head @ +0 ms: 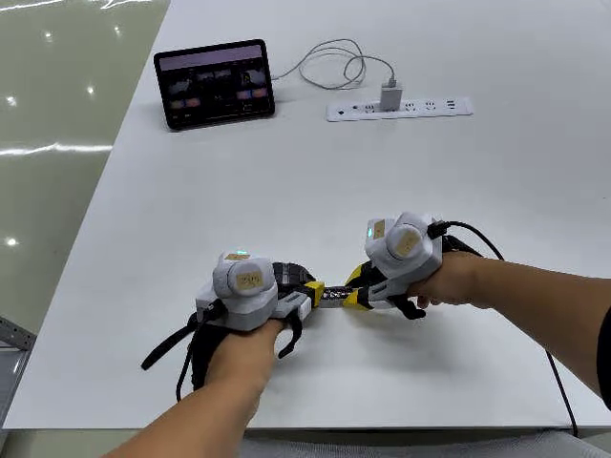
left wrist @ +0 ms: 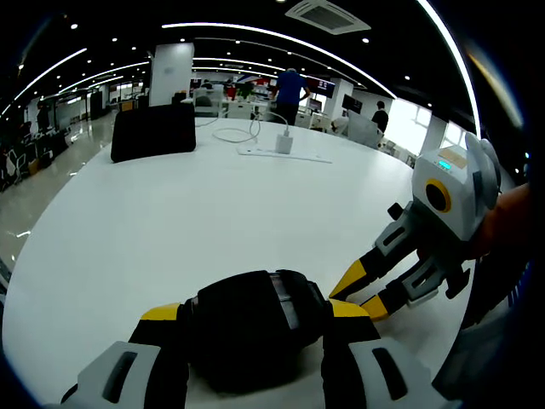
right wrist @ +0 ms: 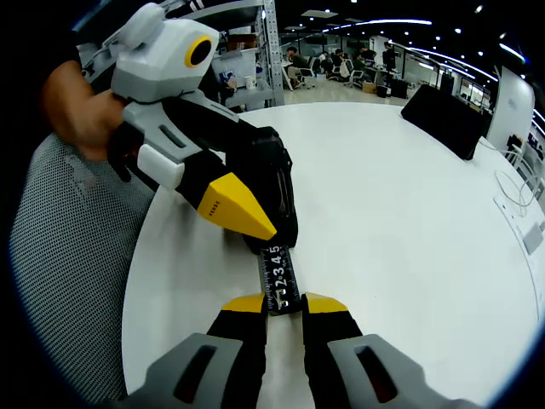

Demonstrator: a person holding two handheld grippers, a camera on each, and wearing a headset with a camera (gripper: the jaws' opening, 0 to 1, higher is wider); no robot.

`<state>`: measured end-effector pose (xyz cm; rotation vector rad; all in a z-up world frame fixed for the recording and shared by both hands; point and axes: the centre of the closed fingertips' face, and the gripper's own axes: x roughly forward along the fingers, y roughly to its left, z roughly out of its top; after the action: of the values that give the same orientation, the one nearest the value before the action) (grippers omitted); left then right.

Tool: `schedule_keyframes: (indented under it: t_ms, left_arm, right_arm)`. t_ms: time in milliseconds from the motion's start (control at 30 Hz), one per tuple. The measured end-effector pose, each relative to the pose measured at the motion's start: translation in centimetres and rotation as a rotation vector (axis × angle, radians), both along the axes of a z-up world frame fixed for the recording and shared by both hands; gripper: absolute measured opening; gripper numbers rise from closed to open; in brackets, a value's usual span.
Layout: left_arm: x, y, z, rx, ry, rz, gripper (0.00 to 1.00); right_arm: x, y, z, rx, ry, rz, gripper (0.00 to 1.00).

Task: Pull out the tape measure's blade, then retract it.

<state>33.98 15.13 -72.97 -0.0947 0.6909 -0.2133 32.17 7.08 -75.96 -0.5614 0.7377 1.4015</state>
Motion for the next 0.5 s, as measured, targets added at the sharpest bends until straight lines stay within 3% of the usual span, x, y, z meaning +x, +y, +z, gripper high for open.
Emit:
schedule_keyframes:
  t_ms: [500]
  left_arm:
    - [-0.1, 0.0, 0.1, -0.007, 0.009, -0.023, 0.59]
  right_arm:
    - [0.0, 1.3, 0.1, 0.015, 0.019, 0.001, 0.11]
